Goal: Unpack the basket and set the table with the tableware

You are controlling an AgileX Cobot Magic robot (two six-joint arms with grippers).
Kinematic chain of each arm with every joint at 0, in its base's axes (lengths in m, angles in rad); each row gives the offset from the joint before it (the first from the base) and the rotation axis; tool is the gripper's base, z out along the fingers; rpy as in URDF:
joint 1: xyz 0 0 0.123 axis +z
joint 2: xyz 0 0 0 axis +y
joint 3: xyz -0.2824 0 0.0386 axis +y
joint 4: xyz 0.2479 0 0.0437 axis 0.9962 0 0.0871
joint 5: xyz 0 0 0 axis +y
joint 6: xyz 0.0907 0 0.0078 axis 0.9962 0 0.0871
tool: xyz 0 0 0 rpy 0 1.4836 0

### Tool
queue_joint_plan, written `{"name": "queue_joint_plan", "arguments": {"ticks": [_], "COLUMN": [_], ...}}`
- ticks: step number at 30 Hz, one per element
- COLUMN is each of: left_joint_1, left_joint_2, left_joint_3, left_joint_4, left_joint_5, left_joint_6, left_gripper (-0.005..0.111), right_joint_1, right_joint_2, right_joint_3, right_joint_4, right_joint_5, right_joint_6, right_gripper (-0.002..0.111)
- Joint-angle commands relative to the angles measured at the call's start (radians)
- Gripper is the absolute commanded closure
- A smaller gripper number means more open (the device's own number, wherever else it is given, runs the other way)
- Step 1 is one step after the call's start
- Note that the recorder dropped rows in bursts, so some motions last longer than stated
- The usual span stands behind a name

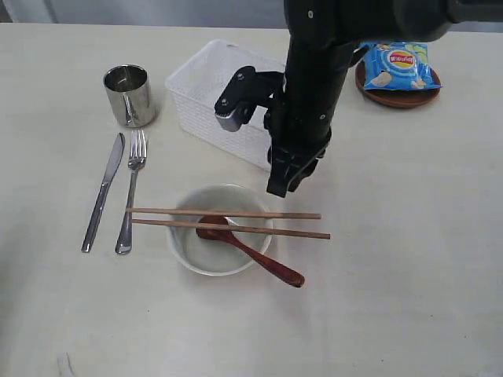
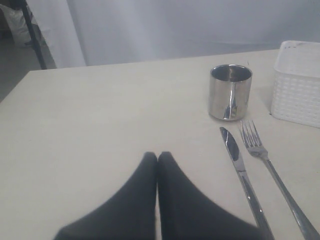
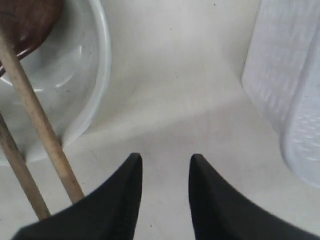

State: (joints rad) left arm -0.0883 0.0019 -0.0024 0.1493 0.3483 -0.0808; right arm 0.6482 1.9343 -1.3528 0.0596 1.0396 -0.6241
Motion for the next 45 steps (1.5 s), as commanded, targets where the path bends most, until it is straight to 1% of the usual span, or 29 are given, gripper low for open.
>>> {"name": "queue_joint_plan", "arguments": {"ticks": [1,5,12,19,26,45], "left_joint_1": [-0.005,-0.005,-0.005,-0.005,-0.005,-0.005], "left_joint_2": [-0.002,-0.002,-0.002,-0.002,-0.002,-0.002], "left_joint_3": [0.002,0.002,0.002,0.002,0.002,0.002], "left_joint_4": [-0.003,-0.003,-0.001,0.005,0.005,0.005], "left_joint_5": [-0.001,-0.001,-0.001,-0.001,-0.001,-0.001], "left_joint_6": [-0.002,-0.002,-0.002,-0.002,-0.002,-0.002], "left_gripper": [0.107,0.107,0.107,0.107,0.107,0.107], "right_joint_1": [-0.006,-0.006,-0.006,-0.006,-0.006,-0.004], "right_joint_2": [0.007,0.007,0.007,0.007,0.005,-0.046], "right_joint_3": [-0.006,-0.006,-0.002,0.096,0.102,0.102], "right_joint_4": [0.006,0.051,0.055,0.044,0.046,0.047], "right_joint_5": [0.043,0.079,0.088,-0.009,-0.029,0.083], "right_joint_6": [0.009,0.011,0.011,0.011,0.011,0.018], "right_gripper": [0.077,0.077,0.077,0.077,0.077,0.077]}}
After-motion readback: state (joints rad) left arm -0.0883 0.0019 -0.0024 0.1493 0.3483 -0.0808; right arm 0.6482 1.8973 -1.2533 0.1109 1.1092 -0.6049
